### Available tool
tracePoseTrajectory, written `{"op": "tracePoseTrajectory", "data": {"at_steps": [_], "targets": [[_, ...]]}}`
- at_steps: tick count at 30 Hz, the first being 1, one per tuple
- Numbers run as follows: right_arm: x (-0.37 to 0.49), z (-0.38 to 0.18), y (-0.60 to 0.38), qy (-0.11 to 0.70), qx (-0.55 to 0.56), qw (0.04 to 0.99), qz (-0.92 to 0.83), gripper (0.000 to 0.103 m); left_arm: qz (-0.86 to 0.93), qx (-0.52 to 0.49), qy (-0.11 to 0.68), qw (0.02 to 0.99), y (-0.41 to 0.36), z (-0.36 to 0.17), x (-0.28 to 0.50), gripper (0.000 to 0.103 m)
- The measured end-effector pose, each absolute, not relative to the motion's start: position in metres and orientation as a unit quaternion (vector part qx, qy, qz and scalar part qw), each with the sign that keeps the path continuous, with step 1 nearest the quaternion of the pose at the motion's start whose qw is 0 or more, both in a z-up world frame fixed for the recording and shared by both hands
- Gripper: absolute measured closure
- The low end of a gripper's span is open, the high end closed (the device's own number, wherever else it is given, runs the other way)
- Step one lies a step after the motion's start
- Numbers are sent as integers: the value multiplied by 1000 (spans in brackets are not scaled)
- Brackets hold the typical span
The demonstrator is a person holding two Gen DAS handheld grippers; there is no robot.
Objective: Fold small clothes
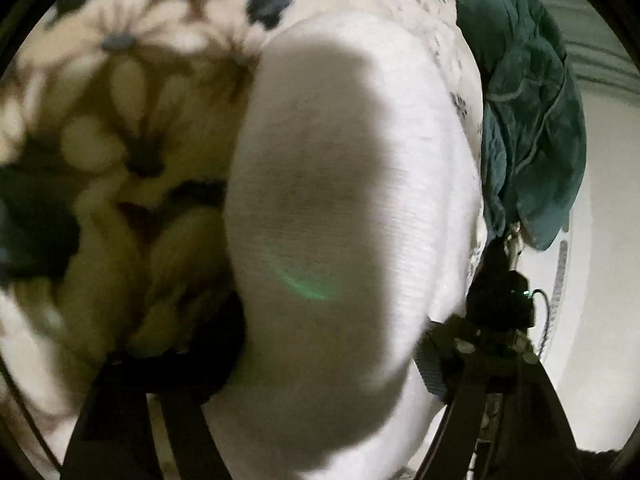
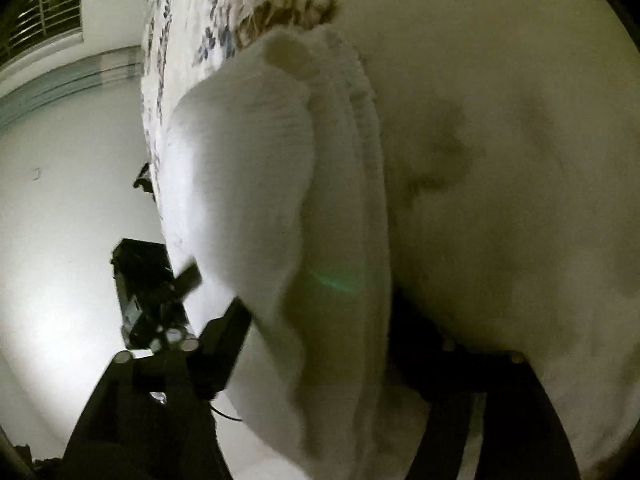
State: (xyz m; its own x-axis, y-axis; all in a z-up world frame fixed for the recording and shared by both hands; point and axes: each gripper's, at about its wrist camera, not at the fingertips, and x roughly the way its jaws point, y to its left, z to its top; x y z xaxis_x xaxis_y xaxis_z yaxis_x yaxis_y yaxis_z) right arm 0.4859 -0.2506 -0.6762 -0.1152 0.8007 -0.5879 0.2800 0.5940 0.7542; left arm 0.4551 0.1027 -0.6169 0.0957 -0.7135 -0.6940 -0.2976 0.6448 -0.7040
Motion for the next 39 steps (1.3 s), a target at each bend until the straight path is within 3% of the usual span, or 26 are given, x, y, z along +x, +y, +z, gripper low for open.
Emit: {"op": "tracePoseTrajectory", "data": {"at_steps": [3,4,6,7,14,18,24,26,29,31,32,34,39], "targets": [[487,-683,-236,698,386,548,254,22,-164,-391,628,653,98,-607,455,31],[490,-681,-229,690,388,552,263,40,-166,-389,618,662,96,-601,452,57],[495,-673,-221,684,383,558,273,68,-163,-381,604,681,94,-587,454,69],[498,-667,-217,679,376,569,270,72,-163,-378,599,687,95,-579,456,71],[539,-604,-215,631,372,617,289,77,-191,-375,563,711,109,-521,515,72],[605,-566,-208,600,370,647,291,77,-200,-349,548,733,122,-496,580,71],[721,-557,-191,581,357,682,263,76,-180,-300,579,737,136,-515,690,62],[758,-573,-192,607,335,680,237,67,-164,-281,602,730,135,-536,716,62],[782,-579,-183,639,284,692,178,42,-141,-265,625,721,134,-567,731,62],[786,-577,-183,644,237,711,154,19,-137,-264,616,729,133,-569,728,49],[783,-574,-181,647,203,722,140,15,-131,-254,612,737,131,-565,725,44],[776,-566,-174,644,126,747,104,4,-106,-209,602,764,124,-553,716,15],[721,-540,-169,616,-7,788,23,0,-30,-153,586,795,123,-533,690,9]]}}
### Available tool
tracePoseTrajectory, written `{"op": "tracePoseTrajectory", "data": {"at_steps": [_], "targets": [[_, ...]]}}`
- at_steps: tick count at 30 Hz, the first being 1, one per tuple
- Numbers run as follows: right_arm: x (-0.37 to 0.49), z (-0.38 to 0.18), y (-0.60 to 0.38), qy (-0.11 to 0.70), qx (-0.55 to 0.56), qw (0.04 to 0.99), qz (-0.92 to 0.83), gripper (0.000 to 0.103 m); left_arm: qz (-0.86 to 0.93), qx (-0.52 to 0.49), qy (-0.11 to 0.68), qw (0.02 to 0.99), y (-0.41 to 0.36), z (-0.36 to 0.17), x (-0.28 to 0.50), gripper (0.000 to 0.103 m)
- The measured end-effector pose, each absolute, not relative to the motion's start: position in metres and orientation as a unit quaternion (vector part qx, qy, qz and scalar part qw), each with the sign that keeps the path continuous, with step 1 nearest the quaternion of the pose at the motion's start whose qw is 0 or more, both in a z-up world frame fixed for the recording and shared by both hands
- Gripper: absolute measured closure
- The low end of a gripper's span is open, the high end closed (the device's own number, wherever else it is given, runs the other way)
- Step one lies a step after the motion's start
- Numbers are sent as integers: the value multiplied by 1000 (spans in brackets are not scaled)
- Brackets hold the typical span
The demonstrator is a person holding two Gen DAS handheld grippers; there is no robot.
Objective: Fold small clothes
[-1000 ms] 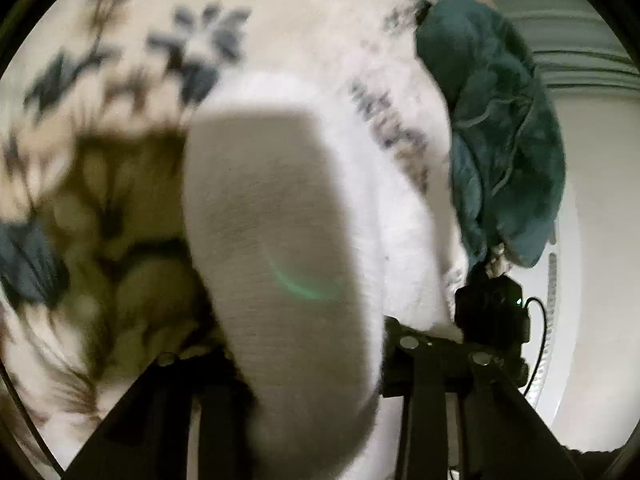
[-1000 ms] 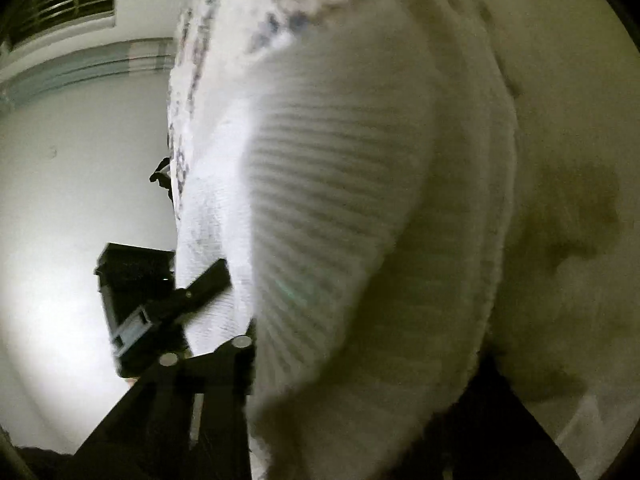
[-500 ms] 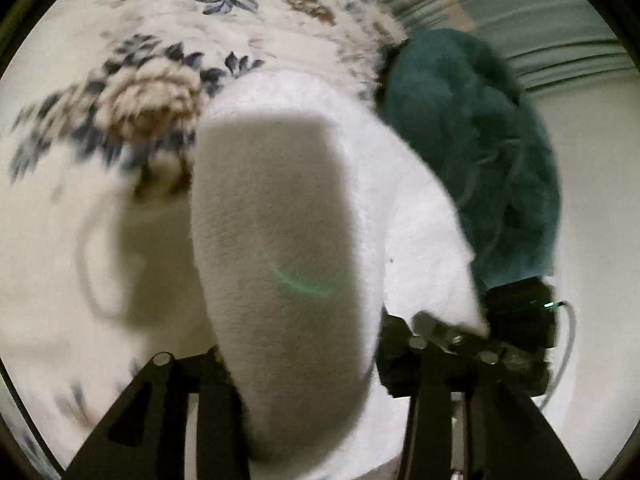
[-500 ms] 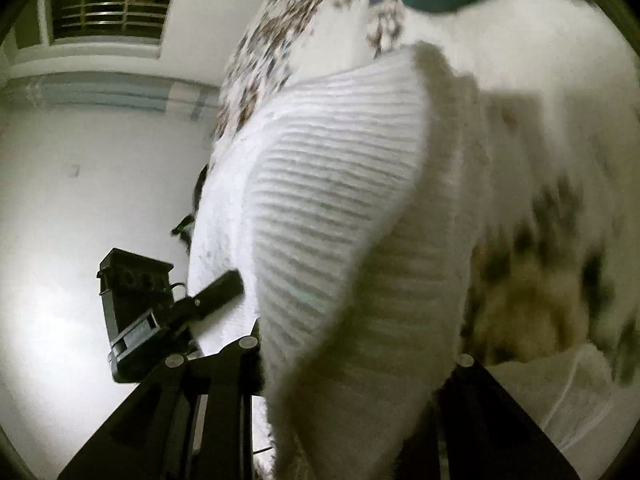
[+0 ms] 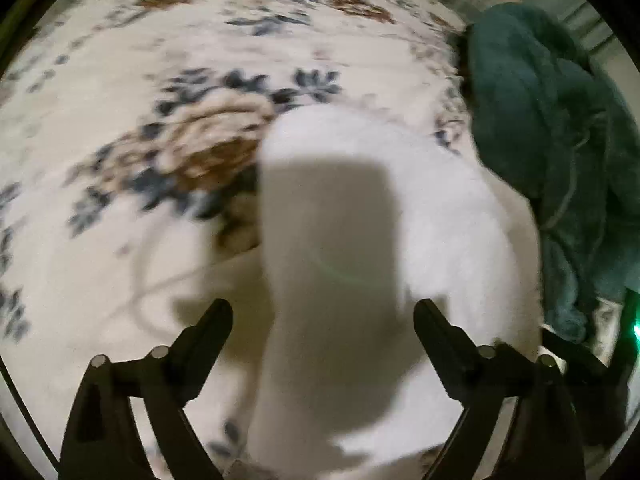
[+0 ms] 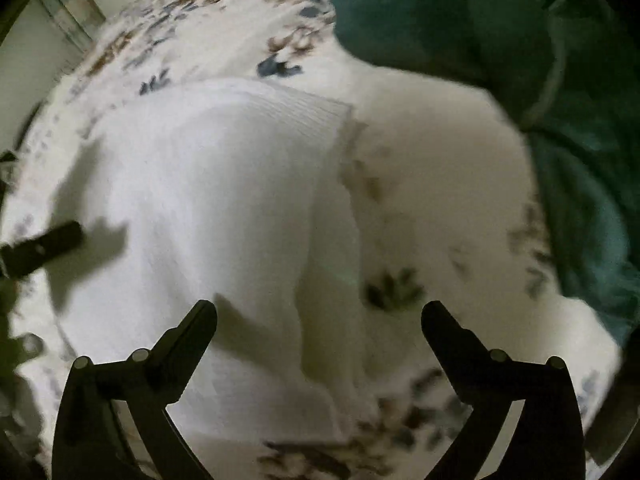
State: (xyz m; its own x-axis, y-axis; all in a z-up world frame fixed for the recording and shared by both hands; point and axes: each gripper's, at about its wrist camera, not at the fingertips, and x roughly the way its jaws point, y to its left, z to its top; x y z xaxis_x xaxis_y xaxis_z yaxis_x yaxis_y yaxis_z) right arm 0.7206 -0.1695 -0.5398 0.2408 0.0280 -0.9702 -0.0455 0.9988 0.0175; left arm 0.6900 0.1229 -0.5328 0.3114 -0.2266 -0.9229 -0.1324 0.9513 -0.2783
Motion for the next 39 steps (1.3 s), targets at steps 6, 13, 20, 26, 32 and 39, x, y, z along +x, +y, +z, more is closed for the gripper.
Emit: {"op": "tracePoseTrajectory", "data": {"at_steps": [6,13,20,26,32,39], "targets": [[652,-485,-176,577,-27,816,-29,0,23,-100,571,815,113,-495,653,5],[596,-387,-174,529,-31,847,-50,0,41,-60,538,840,93,-409,595,5],[514,-254,-172,470,-53,879,-50,0,50,-44,503,862,83,-296,515,5],[430,-135,-171,417,-58,905,-49,0,54,-34,474,878,73,-208,449,5],[344,-33,-177,374,-45,925,-45,0,49,-21,442,895,59,-135,384,5],[264,41,-188,339,-42,939,-34,0,51,-8,400,915,46,-73,322,5]]}}
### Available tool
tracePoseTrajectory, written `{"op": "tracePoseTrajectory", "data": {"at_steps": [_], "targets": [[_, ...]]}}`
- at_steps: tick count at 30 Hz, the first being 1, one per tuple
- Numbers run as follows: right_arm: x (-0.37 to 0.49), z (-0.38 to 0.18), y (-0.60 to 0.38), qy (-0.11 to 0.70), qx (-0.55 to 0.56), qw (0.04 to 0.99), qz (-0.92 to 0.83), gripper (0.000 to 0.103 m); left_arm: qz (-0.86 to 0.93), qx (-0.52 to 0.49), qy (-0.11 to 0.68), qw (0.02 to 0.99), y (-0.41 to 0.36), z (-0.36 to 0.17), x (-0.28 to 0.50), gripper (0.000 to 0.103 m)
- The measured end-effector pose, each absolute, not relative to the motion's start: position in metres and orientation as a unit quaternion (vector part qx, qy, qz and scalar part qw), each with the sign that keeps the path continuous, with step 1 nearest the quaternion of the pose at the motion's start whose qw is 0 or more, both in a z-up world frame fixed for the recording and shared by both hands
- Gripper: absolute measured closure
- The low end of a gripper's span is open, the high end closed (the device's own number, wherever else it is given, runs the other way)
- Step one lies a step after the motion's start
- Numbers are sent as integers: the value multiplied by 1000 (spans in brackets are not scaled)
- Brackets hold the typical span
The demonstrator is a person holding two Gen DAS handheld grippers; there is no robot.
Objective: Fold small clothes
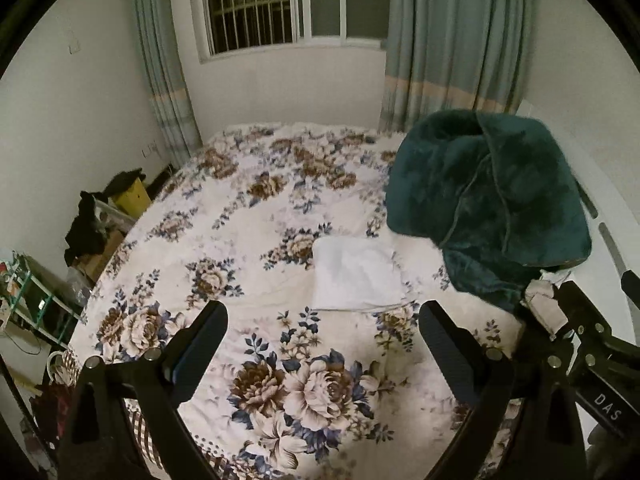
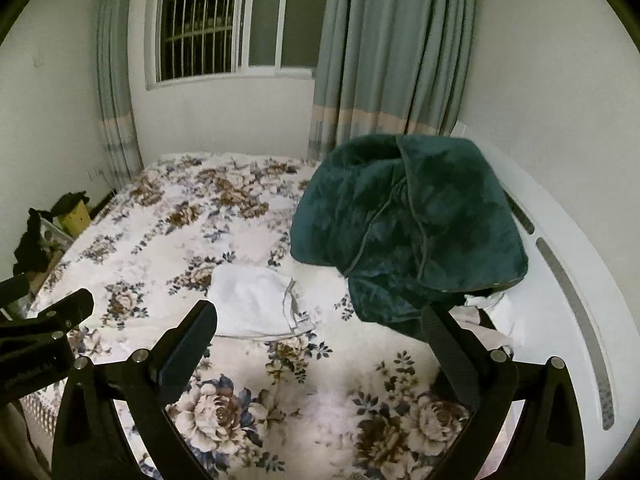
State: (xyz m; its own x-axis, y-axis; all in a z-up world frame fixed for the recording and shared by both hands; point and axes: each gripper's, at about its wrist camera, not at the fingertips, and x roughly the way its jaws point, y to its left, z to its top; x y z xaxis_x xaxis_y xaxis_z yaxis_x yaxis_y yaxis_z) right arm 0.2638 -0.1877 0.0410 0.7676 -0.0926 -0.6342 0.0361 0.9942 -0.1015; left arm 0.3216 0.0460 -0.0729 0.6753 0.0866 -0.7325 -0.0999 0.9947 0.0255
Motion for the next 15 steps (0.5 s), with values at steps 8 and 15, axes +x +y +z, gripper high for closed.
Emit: {"op": "tracePoseTrajectory", "data": {"at_steps": [8,15], "targets": [[204,91,-197,306,-42,951,-32,0,54,-14,376,925,35,-43,281,5],[187,104,-206,299,-44,953,-24,0,57,-19,367,928,31,-36,264,1]]}}
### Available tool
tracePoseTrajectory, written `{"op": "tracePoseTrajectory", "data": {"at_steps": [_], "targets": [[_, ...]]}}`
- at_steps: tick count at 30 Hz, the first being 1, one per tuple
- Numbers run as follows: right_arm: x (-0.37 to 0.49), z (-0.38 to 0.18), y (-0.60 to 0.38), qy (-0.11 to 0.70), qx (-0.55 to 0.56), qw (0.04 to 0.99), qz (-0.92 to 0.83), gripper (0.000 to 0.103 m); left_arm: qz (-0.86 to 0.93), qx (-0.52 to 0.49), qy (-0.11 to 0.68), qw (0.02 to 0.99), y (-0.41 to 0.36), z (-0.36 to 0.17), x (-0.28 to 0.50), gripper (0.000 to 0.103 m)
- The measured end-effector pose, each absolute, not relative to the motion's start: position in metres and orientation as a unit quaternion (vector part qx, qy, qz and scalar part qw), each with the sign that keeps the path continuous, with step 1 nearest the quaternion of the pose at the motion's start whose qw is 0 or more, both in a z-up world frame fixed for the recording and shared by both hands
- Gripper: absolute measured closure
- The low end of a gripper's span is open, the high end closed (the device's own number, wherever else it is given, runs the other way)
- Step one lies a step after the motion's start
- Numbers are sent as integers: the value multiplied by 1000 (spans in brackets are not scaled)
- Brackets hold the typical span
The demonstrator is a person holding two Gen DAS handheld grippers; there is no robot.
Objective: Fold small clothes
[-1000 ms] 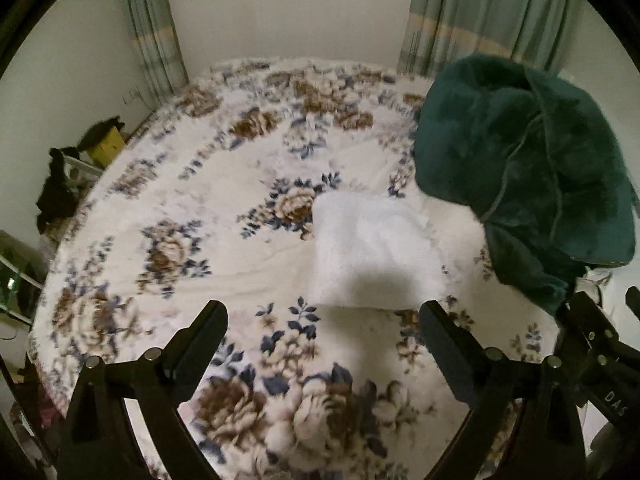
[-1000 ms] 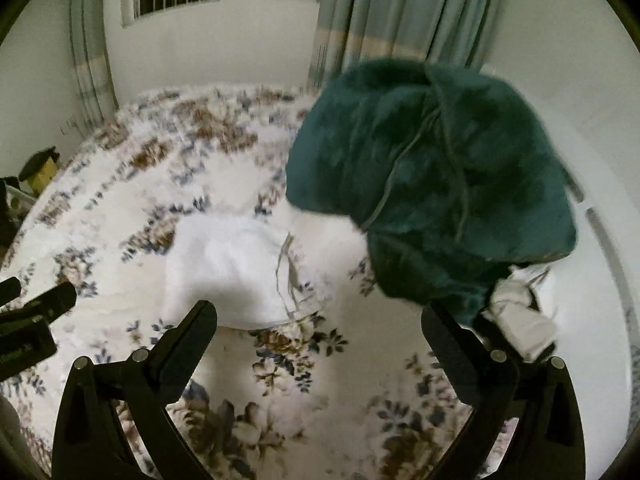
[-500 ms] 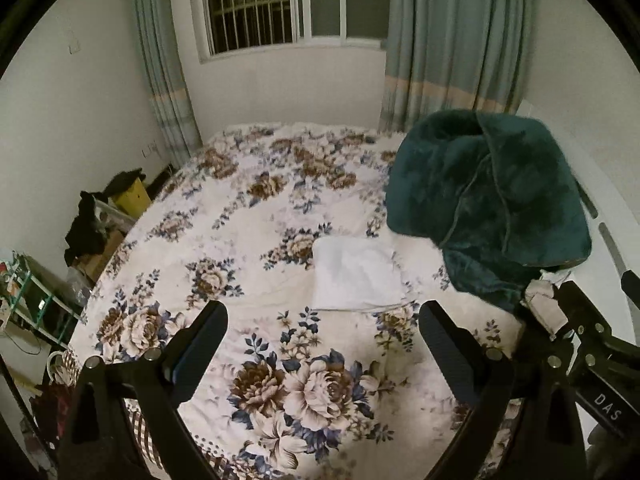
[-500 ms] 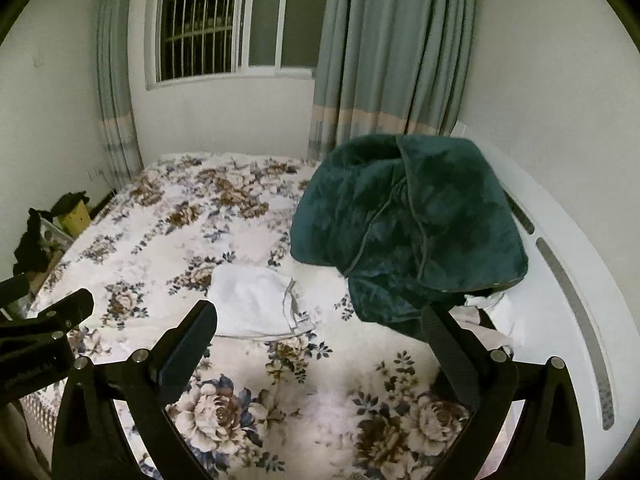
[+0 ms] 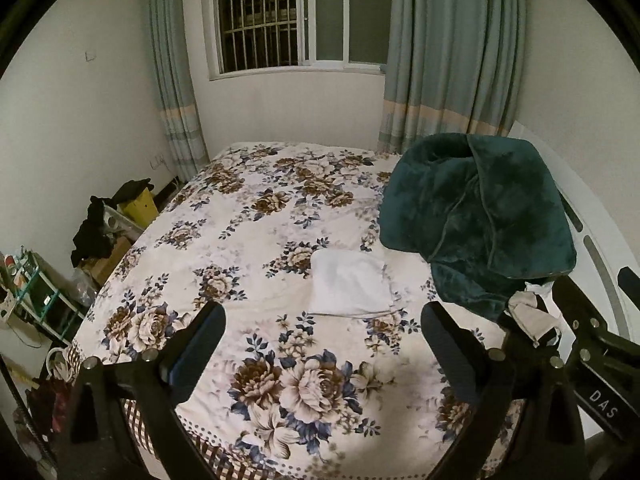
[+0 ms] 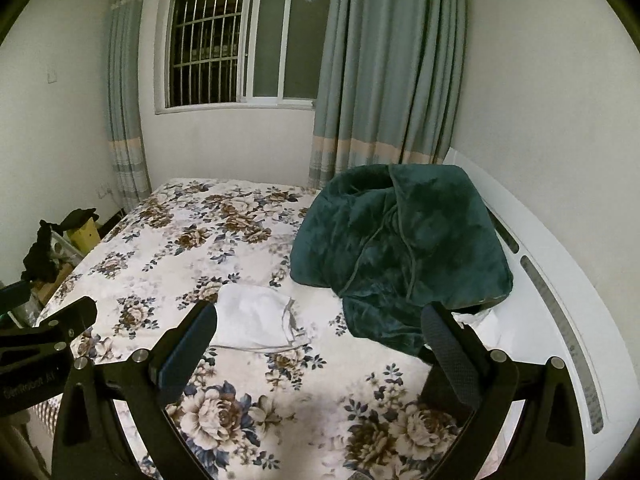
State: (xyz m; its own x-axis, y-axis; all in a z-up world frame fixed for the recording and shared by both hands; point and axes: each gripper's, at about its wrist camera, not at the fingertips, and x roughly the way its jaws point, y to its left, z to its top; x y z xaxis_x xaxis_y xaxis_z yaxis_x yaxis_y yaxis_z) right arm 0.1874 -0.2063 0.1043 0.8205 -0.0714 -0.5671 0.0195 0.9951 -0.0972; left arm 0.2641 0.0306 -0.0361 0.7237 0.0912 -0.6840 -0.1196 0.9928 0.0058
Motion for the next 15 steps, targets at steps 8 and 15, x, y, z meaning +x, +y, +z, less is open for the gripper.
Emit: {"op": "tracePoseTrajectory", "data": {"at_steps": [8,15], "targets": [[193,103,-214,299,-39,953,-16,0,72,-18,360,930,33,-31,255,0],[196,102,-216,301,-36,953,-11,0,75,-17,360,930,33,-30,252,0]]}}
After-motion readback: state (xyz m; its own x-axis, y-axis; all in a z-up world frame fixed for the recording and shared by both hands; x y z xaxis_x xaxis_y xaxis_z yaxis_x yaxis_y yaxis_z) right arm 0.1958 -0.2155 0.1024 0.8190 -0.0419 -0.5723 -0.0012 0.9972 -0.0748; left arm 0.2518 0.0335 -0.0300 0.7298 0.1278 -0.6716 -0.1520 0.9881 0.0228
